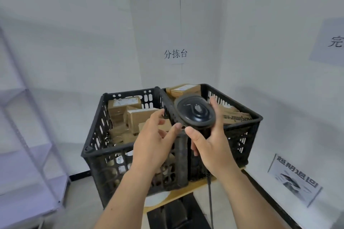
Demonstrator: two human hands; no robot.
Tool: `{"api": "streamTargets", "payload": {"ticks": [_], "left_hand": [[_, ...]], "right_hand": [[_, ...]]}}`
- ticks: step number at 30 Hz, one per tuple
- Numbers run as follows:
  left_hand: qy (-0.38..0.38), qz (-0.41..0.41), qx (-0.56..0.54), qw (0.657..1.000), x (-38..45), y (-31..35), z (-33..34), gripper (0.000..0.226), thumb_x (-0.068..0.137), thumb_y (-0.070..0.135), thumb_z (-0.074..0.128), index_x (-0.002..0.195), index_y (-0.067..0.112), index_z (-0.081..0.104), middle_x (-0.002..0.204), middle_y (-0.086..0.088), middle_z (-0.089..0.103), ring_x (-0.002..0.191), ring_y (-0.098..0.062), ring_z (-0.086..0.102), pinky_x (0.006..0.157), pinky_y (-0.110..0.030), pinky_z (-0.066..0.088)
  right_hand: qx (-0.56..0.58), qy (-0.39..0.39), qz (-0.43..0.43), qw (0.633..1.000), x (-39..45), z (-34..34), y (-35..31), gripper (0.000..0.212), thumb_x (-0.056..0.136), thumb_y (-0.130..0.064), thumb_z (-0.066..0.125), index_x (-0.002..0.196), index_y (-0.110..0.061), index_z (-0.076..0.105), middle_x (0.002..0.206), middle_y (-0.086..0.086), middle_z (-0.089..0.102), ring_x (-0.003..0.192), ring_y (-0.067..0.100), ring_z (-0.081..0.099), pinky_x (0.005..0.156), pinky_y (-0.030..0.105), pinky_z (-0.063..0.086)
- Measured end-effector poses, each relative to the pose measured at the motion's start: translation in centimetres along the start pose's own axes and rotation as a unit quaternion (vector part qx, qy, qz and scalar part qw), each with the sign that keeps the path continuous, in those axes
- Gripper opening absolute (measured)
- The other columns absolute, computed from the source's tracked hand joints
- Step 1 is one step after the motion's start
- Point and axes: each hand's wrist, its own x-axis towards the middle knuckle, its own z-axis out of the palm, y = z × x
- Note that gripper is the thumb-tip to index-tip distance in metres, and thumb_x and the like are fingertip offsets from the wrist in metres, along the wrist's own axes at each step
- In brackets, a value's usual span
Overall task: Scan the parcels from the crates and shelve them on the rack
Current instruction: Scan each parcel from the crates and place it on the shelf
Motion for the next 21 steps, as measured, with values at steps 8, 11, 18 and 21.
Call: {"api": "streamTargets", "payload": {"ticks": [8, 11, 18, 21], "left_hand": [[-0.015, -0.014, 0.025, 0.999, 4.8, -7.9, -5.9, 0.062, 0.088, 0.054, 0.057, 0.143, 0.037, 0.035, 0.117, 0.017, 0.052, 0.092, 0.008, 0.051, 0.081, -0.027, 0.045], [-0.031, -0.004, 0.050, 0.998, 7.1, -9.9, -7.4, 0.063, 0.088, 0.054, 0.057, 0.144, 0.034, 0.036, 0.120, 0.012, 0.055, 0.093, 0.001, 0.055, 0.082, -0.030, 0.048], [-0.065, 0.007, 0.083, 0.994, 12.2, -11.0, -7.3, 0.064, 0.090, 0.049, 0.059, 0.146, 0.030, 0.035, 0.131, 0.004, 0.053, 0.100, -0.009, 0.054, 0.093, -0.038, 0.047], [-0.078, 0.014, 0.107, 0.991, 14.1, -11.0, -6.3, 0.067, 0.090, 0.052, 0.057, 0.148, 0.029, 0.032, 0.135, 0.002, 0.052, 0.103, -0.012, 0.057, 0.096, -0.044, 0.048]], "right_hand": [[0.008, -0.007, 0.013, 1.000, 3.6, 8.3, 1.7, 0.101, 0.057, -0.088, 0.063, 0.139, -0.070, 0.006, 0.140, 0.008, 0.052, 0.103, 0.020, 0.047, 0.097, 0.061, 0.045], [0.004, -0.003, 0.014, 1.000, 5.0, 10.0, 2.2, 0.102, 0.060, -0.086, 0.063, 0.142, -0.064, 0.006, 0.144, 0.008, 0.048, 0.104, 0.021, 0.047, 0.097, 0.062, 0.044], [-0.010, -0.011, 0.030, 0.999, 8.3, 10.5, 3.3, 0.098, 0.073, -0.065, 0.071, 0.145, -0.059, 0.005, 0.131, -0.005, 0.055, 0.078, 0.012, 0.057, 0.069, 0.036, 0.053], [-0.003, -0.018, 0.034, 0.999, 9.8, 10.0, 4.0, 0.089, 0.090, -0.032, 0.066, 0.154, -0.040, 0.005, 0.111, -0.009, 0.059, 0.054, 0.015, 0.055, 0.049, 0.029, 0.050]]}}
